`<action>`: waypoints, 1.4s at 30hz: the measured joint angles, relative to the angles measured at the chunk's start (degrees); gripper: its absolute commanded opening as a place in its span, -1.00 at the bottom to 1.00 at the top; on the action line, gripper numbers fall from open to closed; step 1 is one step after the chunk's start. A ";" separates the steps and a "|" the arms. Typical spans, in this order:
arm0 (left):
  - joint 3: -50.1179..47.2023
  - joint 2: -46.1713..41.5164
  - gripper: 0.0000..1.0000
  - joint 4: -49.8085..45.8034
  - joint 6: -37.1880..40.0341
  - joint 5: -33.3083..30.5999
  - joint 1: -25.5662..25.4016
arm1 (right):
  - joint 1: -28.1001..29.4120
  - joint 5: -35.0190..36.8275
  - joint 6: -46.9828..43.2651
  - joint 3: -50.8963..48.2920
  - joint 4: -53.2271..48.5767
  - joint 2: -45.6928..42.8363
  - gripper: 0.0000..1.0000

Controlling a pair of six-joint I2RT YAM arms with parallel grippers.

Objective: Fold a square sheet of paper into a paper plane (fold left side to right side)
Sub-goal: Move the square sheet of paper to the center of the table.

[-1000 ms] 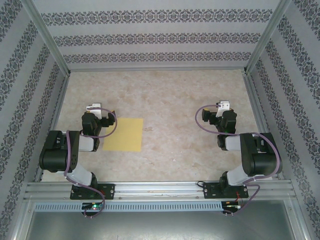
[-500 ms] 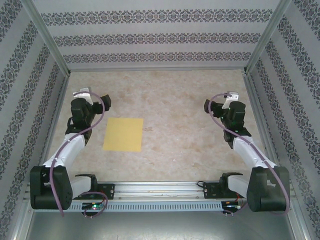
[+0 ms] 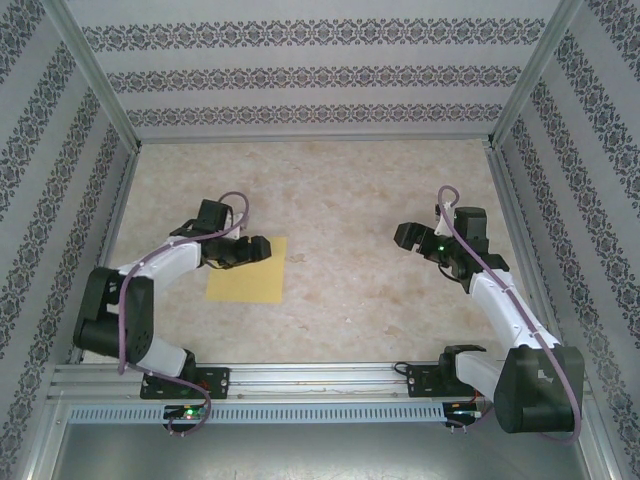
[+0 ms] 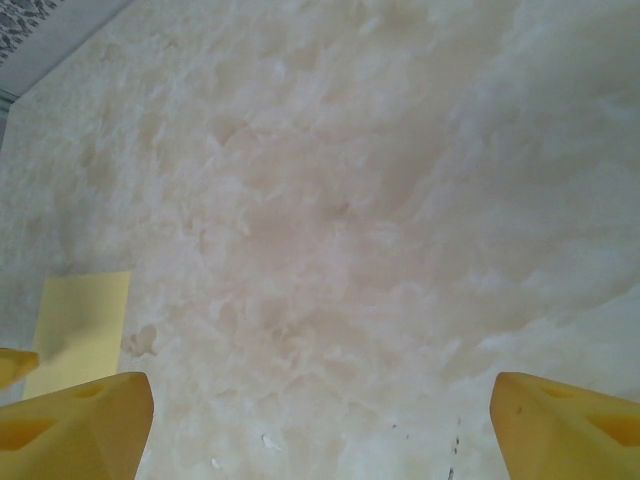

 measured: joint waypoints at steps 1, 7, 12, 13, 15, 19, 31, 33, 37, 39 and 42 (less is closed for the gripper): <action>0.00 0.83 0.44 -0.07 -0.28 0.09 -0.20 | 0.00 -0.11 0.07 0.00 -0.52 0.00 0.75; 0.00 4.61 0.24 0.50 -2.86 0.37 -0.31 | 0.00 -0.04 0.15 0.02 -2.86 -0.24 0.75; 0.63 6.75 0.17 1.97 -5.09 1.22 -1.25 | 0.00 0.42 0.13 0.11 -3.69 -1.14 0.74; 0.63 7.04 0.17 2.45 -5.66 1.40 -1.64 | 0.00 0.44 0.13 0.17 -3.78 -1.16 0.74; 0.63 7.50 0.14 3.96 -7.43 1.60 -2.69 | 0.00 0.59 0.15 0.39 -4.11 -1.16 0.73; 0.76 8.50 0.12 6.75 -10.95 1.38 -5.40 | 0.00 0.63 0.15 0.70 -4.70 -1.14 0.72; 3.80 13.11 0.12 14.88 -21.62 -0.63 -14.40 | 0.92 1.49 0.17 1.73 -6.16 -0.70 0.64; 4.83 14.23 0.12 15.98 -22.91 -0.85 -15.65 | 1.16 1.68 0.17 1.73 -6.29 -0.33 0.65; 7.32 17.03 0.12 18.75 -25.38 -1.49 -18.56 | 1.27 1.95 0.20 1.73 -6.29 0.11 0.66; 8.07 18.03 0.12 20.41 -26.51 -1.73 -19.71 | 1.53 2.29 0.17 1.73 -6.29 0.11 0.67; 9.09 19.28 0.12 22.16 -28.13 -2.25 -21.03 | 1.62 2.40 0.17 1.73 -6.29 0.17 0.67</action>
